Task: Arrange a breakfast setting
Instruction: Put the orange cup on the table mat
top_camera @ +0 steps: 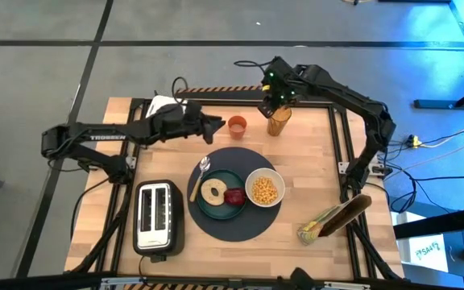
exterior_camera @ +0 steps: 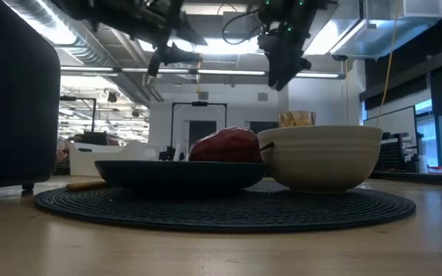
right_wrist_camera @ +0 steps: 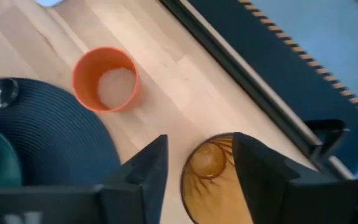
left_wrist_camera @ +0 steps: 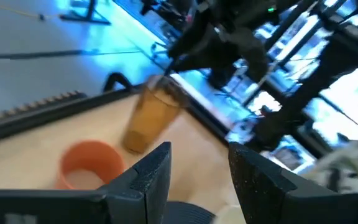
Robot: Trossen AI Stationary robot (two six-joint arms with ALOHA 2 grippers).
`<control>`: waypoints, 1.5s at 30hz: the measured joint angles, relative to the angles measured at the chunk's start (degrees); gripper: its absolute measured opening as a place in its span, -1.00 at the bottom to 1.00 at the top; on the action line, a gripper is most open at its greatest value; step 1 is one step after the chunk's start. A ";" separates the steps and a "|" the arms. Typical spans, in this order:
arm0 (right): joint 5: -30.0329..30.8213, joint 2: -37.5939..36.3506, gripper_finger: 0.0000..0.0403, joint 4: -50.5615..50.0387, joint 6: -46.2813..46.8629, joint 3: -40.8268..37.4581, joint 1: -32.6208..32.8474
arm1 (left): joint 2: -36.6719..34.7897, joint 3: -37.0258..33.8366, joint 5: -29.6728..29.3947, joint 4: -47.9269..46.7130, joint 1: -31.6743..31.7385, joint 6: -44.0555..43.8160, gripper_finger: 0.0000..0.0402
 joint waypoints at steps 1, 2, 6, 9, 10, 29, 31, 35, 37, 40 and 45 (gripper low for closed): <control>-1.23 0.29 -0.15 0.34 0.37 0.00 -0.28 | 0.80 0.79 -0.03 -0.69 0.77 1.07 -0.23; -1.89 0.62 -0.10 0.85 0.90 0.00 -0.47 | 1.81 1.48 -0.07 -1.11 1.57 2.03 -0.23; 3.05 1.14 0.03 1.61 1.53 0.00 0.19 | 7.40 6.31 1.49 -1.60 5.16 5.80 -0.23; 7.85 1.08 0.07 -0.14 1.79 0.00 0.12 | 12.83 11.35 3.29 -6.93 8.77 6.06 -0.23; 8.31 1.10 0.07 -1.00 2.41 0.00 -0.30 | 14.95 13.17 3.45 -9.28 9.82 6.03 -0.23; 8.79 -0.48 0.07 -13.41 7.25 0.00 -1.39 | 46.26 54.28 7.80 -59.18 14.79 19.07 -0.23; 8.83 -2.35 0.07 -12.44 7.24 0.00 -1.39 | 46.89 54.30 7.86 -59.25 14.45 19.23 -0.23; 9.01 -6.08 0.07 -10.26 7.25 0.02 -1.48 | 48.12 54.30 7.51 -59.56 14.03 19.31 -0.23; 9.84 -7.78 0.07 -10.02 7.23 0.02 -1.48 | 48.57 54.30 6.70 -59.40 13.98 20.08 -0.23; 10.93 -9.99 0.07 -10.48 7.23 0.04 -1.48 | 48.77 53.79 4.10 -59.21 13.70 21.72 -0.30; 11.82 -12.57 0.07 -10.43 7.44 0.04 -1.48 | 48.77 53.10 2.61 -58.15 13.10 22.94 -0.56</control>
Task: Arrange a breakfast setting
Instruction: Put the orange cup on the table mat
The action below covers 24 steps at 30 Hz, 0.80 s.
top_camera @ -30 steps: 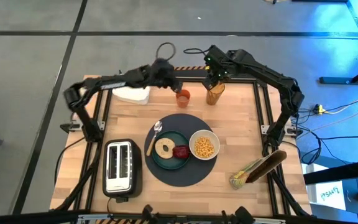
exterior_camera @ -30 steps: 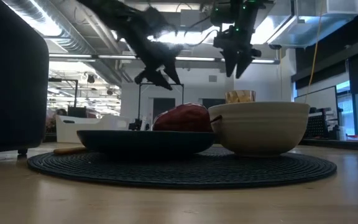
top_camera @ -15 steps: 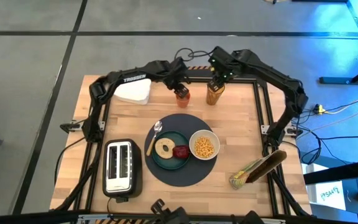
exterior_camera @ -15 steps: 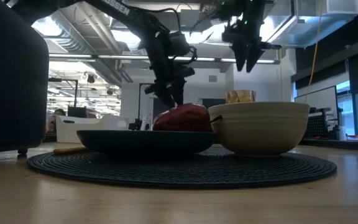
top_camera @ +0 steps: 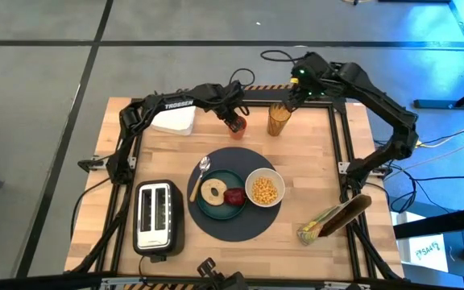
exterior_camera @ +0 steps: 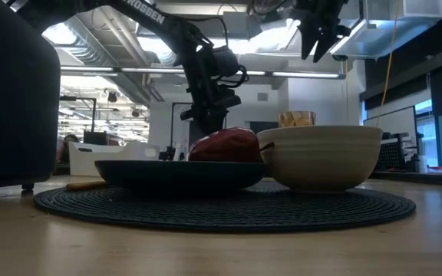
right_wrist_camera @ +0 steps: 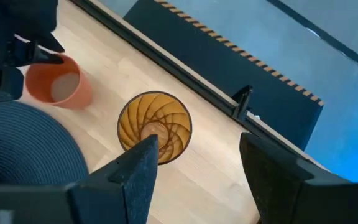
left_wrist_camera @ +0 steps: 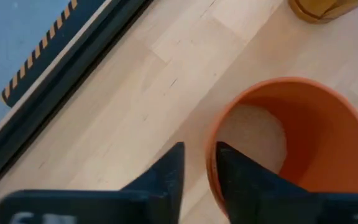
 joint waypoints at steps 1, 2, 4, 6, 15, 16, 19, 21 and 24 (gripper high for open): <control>0.00 -0.46 0.07 0.00 0.03 0.00 0.00 | 0.00 0.00 0.01 0.01 -0.11 0.41 -0.63; 0.00 -0.79 0.07 0.00 0.03 0.00 0.02 | -0.02 0.00 -0.06 0.00 -0.27 0.76 -0.70; 0.39 -1.28 0.07 0.00 0.05 0.00 0.02 | -0.01 0.00 0.03 -0.03 -0.42 1.27 -0.86; 0.51 -1.62 0.07 0.02 0.04 0.00 0.02 | -0.03 0.00 1.42 0.31 -0.46 1.21 -0.95; 0.33 -1.88 0.07 -0.11 -0.28 0.00 0.09 | -3.11 5.24 4.73 -10.54 -2.79 2.71 -0.98; 0.06 -1.87 0.07 -0.10 -0.42 0.00 0.09 | -3.45 5.40 4.84 -11.79 -3.84 4.00 -0.98; -0.17 -1.86 0.07 -0.09 -0.47 0.00 0.09 | -3.17 4.78 5.51 -14.68 -7.61 6.67 -0.98; -0.25 -1.87 0.07 -0.08 -0.48 0.00 0.09 | -3.13 3.69 5.43 -14.18 -10.28 6.80 -0.99; -0.76 -1.86 0.07 -0.05 -0.48 0.00 0.09 | -3.08 2.07 3.98 -13.66 -13.39 6.76 -0.99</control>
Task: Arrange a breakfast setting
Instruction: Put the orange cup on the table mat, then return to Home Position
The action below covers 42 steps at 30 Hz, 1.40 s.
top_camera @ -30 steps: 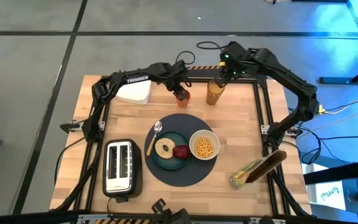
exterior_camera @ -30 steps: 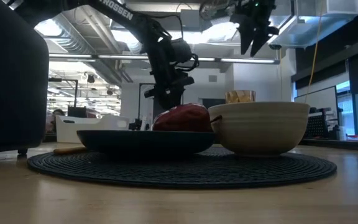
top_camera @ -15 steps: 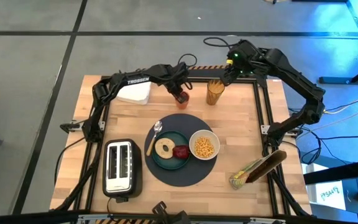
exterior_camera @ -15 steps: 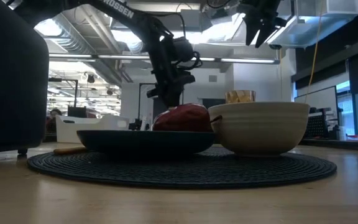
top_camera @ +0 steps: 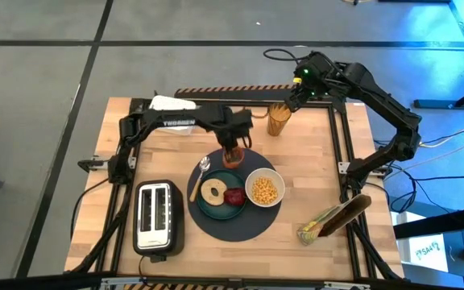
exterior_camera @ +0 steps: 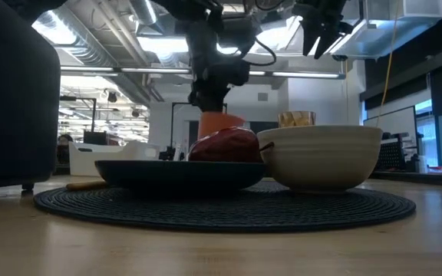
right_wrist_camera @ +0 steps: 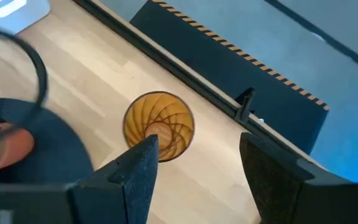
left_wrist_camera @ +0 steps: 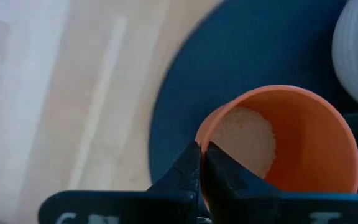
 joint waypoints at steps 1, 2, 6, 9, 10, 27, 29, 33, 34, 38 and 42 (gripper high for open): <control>-0.40 0.00 0.07 0.00 0.00 0.00 0.00 | 0.11 -0.52 -0.45 0.25 -0.67 -0.26 -0.99; -0.65 -0.01 0.07 0.02 0.00 0.00 0.00 | 0.17 -1.14 -0.73 0.82 -1.09 -0.59 -0.99; -1.88 0.00 0.07 0.05 -0.02 0.00 0.25 | 0.17 -3.01 -1.48 3.64 -1.78 -3.34 -0.97; -1.33 -0.18 0.07 0.12 -0.02 0.00 1.76 | 0.13 -3.41 -1.60 3.93 -1.57 -4.67 -0.86; -1.31 -0.39 0.07 0.21 -0.02 0.00 2.25 | 0.13 -3.53 -1.21 4.19 -1.40 -4.72 -0.80; -21.86 -20.46 0.04 29.46 -5.97 -17.98 14.57 | -21.28 -4.54 -0.19 8.30 0.29 -2.98 -0.20; -27.39 -25.53 -0.03 36.92 -5.05 -23.93 16.13 | -27.38 -8.55 -0.13 18.33 -0.16 -4.79 -0.19; -28.59 -35.89 -0.30 48.92 0.68 -36.23 22.31 | -40.84 -23.32 0.32 40.16 -2.19 -4.96 -0.19; -27.43 -38.35 -0.39 51.17 1.59 -39.40 24.26 | -44.19 -27.46 0.24 43.29 -2.80 -4.65 -0.19; -18.93 -47.09 -0.83 54.60 3.87 -50.31 30.89 | -55.25 -41.70 -1.50 47.39 -5.08 -4.25 -0.19; -11.24 -52.40 -0.92 50.46 4.58 -57.74 33.09 | -62.13 -49.81 -2.29 48.05 -5.14 -4.26 -0.19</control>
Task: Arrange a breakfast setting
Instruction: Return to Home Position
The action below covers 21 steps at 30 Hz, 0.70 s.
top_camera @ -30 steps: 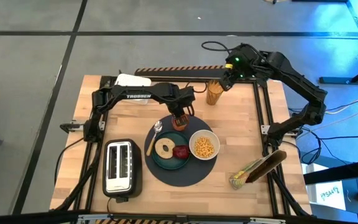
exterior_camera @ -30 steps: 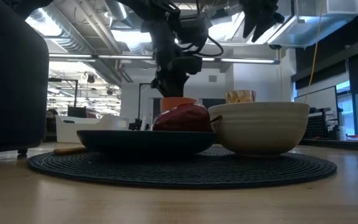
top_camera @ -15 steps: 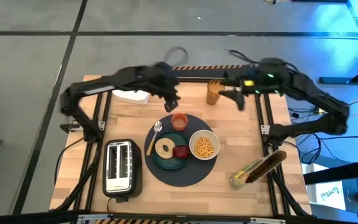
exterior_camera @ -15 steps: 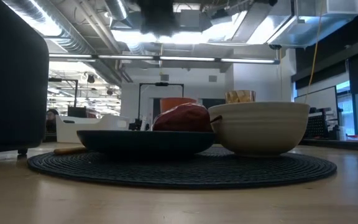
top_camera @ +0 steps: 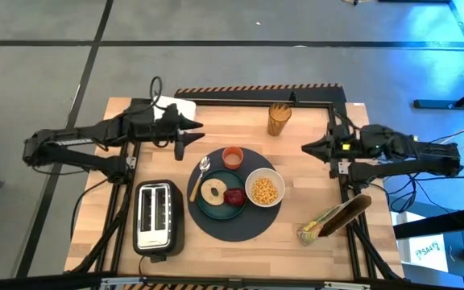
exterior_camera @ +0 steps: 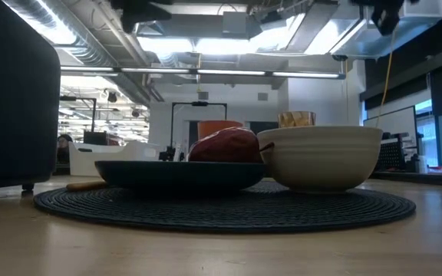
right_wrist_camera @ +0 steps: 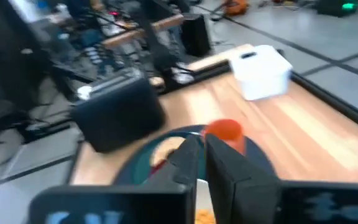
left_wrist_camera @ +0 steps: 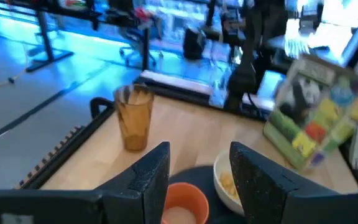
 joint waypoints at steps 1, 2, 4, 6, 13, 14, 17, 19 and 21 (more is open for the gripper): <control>1.16 -0.72 -0.88 -0.31 -0.12 -1.16 -0.08 | -0.99 -1.45 -0.84 1.22 0.06 -1.14 -0.19; 2.11 -1.38 -0.86 -0.07 -0.78 -2.17 -0.08 | -1.71 -2.45 -1.21 1.89 0.05 -1.57 -0.20; 1.41 -3.34 -0.84 1.01 -4.36 -4.11 -0.10 | -3.67 -4.89 -1.57 2.26 -0.67 0.02 -0.23; -4.23 -6.18 -0.89 2.58 -7.85 -5.81 -0.06 | -6.34 -8.29 -0.91 3.90 -2.16 1.98 -0.29; -6.03 -15.95 -0.98 8.47 -10.68 -11.27 -0.11 | -17.29 -23.48 4.76 19.83 -6.23 1.53 -0.75; -6.06 -16.69 -0.99 9.33 -11.27 -11.75 -0.14 | -18.64 -25.58 5.95 21.14 -6.60 1.52 -0.85; -6.63 -18.28 -0.99 9.17 -12.27 -13.87 -0.12 | -22.23 -31.63 5.82 22.11 -7.36 2.27 -0.96; -8.15 -18.59 -0.99 9.69 -11.83 -15.52 -0.12 | -24.03 -34.90 5.01 23.91 -7.66 2.26 -0.96; -10.57 -19.01 -1.00 11.22 -11.88 -17.41 -0.12 | -25.25 -37.36 4.72 26.45 -7.66 2.38 -0.98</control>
